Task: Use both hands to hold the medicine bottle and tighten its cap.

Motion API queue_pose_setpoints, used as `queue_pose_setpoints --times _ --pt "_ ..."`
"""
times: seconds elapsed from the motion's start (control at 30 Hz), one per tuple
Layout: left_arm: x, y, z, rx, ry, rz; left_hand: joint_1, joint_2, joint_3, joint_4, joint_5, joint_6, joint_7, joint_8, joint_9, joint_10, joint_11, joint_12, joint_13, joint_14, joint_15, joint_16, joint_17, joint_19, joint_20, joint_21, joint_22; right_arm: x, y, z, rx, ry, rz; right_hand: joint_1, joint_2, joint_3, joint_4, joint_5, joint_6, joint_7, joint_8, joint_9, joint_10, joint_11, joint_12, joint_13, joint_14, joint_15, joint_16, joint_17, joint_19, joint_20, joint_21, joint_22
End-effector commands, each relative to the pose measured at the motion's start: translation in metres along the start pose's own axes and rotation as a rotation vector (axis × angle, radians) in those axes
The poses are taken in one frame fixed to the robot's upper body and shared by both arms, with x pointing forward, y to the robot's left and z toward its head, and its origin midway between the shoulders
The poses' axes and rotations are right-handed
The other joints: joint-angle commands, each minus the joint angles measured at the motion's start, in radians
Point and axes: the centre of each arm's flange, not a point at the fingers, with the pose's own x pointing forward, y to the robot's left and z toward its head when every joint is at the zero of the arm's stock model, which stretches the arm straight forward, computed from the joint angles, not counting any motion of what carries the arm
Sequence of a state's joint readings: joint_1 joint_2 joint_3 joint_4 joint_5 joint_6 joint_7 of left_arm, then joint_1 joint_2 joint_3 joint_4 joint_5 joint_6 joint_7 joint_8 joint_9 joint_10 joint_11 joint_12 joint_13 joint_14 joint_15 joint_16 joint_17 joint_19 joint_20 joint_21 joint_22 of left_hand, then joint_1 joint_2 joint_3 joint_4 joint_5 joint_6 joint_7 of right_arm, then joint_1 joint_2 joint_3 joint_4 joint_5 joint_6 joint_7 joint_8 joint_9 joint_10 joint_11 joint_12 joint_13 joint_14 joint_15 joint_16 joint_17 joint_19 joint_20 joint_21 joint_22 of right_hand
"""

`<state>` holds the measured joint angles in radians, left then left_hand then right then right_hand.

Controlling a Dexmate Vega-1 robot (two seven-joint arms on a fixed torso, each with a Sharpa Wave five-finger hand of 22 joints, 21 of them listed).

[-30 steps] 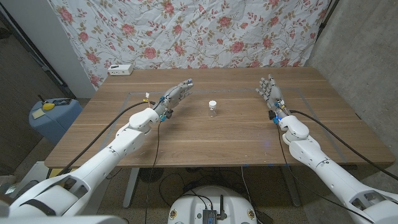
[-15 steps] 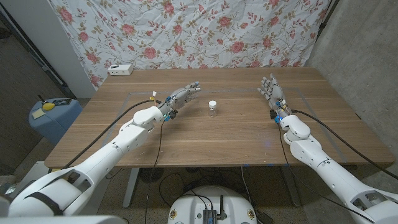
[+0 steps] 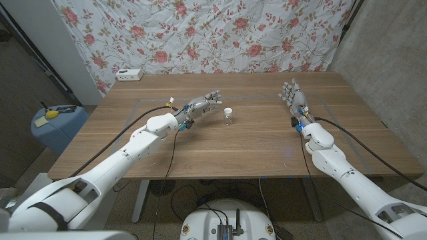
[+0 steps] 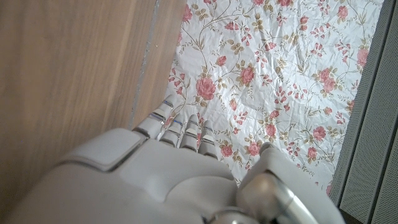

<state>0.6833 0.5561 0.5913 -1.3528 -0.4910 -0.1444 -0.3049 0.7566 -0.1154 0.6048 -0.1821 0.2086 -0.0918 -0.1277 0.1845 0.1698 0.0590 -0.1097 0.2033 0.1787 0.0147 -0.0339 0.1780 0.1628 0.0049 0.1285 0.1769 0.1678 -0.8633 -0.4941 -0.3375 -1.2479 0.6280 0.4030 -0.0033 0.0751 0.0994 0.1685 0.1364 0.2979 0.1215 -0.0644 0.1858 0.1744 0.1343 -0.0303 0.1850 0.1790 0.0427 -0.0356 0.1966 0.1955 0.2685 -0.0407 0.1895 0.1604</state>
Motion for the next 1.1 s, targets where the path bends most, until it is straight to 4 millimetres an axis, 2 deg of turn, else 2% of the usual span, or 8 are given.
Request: queue_pose_setpoints --times 0.03,0.27,0.5,0.6,0.77,0.93,1.03,1.1 --pt "0.002 -0.009 0.008 0.079 0.012 0.005 0.046 -0.004 0.009 -0.002 0.006 -0.01 -0.024 0.003 0.005 0.015 -0.015 0.006 0.001 0.018 -0.104 0.005 0.002 -0.007 -0.006 0.006 0.0 0.001 -0.002 -0.002 0.007 -0.008 -0.014 0.001 0.007 0.006 -0.004 0.006 0.01 -0.006 0.005 0.004 0.006 -0.001 0.006 0.003 0.008 -0.024 0.003 -0.001 0.006 -0.063 -0.002 0.006" --pt "-0.001 -0.013 0.012 0.146 0.013 0.05 0.113 -0.012 0.005 0.0 0.006 -0.053 -0.042 -0.002 0.005 0.034 -0.023 0.005 0.0 0.032 -0.124 0.003 0.001 -0.048 -0.02 -0.003 0.0 0.002 -0.003 -0.004 0.012 -0.011 -0.019 0.001 0.006 0.007 -0.005 0.007 0.011 -0.006 0.005 0.004 0.008 0.002 0.006 0.003 0.008 -0.024 0.003 -0.001 0.006 -0.063 -0.003 0.006" --pt "-0.006 -0.016 0.011 0.183 0.002 0.092 0.161 -0.016 -0.001 0.002 0.004 -0.074 -0.046 0.0 0.005 0.065 -0.042 0.008 -0.001 0.062 -0.14 0.006 0.001 -0.057 -0.019 0.002 0.0 -0.001 -0.004 -0.004 0.016 -0.015 -0.029 0.001 0.006 0.006 -0.005 0.008 0.014 -0.009 0.006 0.004 0.008 0.001 0.006 0.003 0.01 -0.023 0.003 -0.001 0.005 -0.061 -0.003 0.006" --pt "-0.007 -0.018 0.008 0.183 -0.009 0.102 0.184 -0.019 -0.007 0.003 0.001 -0.075 -0.045 0.004 0.005 0.085 -0.046 0.01 -0.001 0.086 -0.148 0.01 0.0 -0.042 -0.029 0.008 -0.001 -0.003 -0.004 -0.005 0.015 -0.015 -0.032 0.001 0.005 0.006 -0.005 0.008 0.018 -0.011 0.007 0.004 0.009 0.003 0.006 0.003 0.01 -0.024 0.003 0.0 0.005 -0.06 -0.003 0.006" --pt "-0.007 -0.022 0.002 0.172 -0.026 0.107 0.203 -0.025 -0.016 0.004 0.0 -0.07 -0.041 0.009 0.005 0.102 -0.047 0.011 -0.002 0.103 -0.153 0.009 0.0 -0.028 -0.052 0.012 -0.001 -0.006 -0.003 -0.005 0.015 -0.017 -0.041 0.001 0.005 0.006 -0.005 0.009 0.019 -0.011 0.007 0.004 0.01 0.002 0.006 0.003 0.01 -0.024 0.003 0.0 0.005 -0.059 -0.003 0.006" --pt "-0.006 -0.026 -0.005 0.157 -0.034 0.114 0.217 -0.028 -0.025 0.006 -0.001 -0.074 -0.035 0.008 0.005 0.12 -0.052 0.013 -0.002 0.114 -0.159 0.008 0.0 -0.029 -0.058 0.009 -0.001 -0.01 -0.003 -0.003 0.011 -0.021 -0.047 0.0 0.005 0.006 -0.005 0.009 0.019 -0.012 0.007 0.004 0.011 0.004 0.007 0.003 0.01 -0.024 0.003 0.0 0.005 -0.059 -0.003 0.006" --pt "-0.007 -0.028 -0.007 0.166 -0.032 0.122 0.228 -0.029 -0.033 0.009 -0.001 -0.091 -0.023 0.004 0.005 0.13 -0.051 0.011 -0.002 0.124 -0.165 0.007 0.0 -0.04 -0.063 0.005 -0.001 -0.012 -0.002 -0.003 0.01 -0.024 -0.05 0.0 0.005 0.006 -0.005 0.01 0.02 -0.011 0.007 0.004 0.011 0.002 0.007 0.003 0.01 -0.023 0.003 0.0 0.005 -0.059 -0.003 0.006" --pt "-0.007 -0.029 -0.009 0.169 -0.027 0.122 0.236 -0.029 -0.042 0.011 -0.002 -0.106 -0.011 0.001 0.005 0.135 -0.062 0.008 -0.002 0.127 -0.169 0.004 0.0 -0.049 -0.069 0.003 -0.001 -0.012 -0.002 -0.002 0.011 -0.025 -0.052 0.0 0.005 0.006 -0.005 0.01 0.02 -0.011 0.006 0.004 0.011 0.002 0.007 0.003 0.01 -0.021 0.003 0.0 0.005 -0.059 -0.003 0.006"
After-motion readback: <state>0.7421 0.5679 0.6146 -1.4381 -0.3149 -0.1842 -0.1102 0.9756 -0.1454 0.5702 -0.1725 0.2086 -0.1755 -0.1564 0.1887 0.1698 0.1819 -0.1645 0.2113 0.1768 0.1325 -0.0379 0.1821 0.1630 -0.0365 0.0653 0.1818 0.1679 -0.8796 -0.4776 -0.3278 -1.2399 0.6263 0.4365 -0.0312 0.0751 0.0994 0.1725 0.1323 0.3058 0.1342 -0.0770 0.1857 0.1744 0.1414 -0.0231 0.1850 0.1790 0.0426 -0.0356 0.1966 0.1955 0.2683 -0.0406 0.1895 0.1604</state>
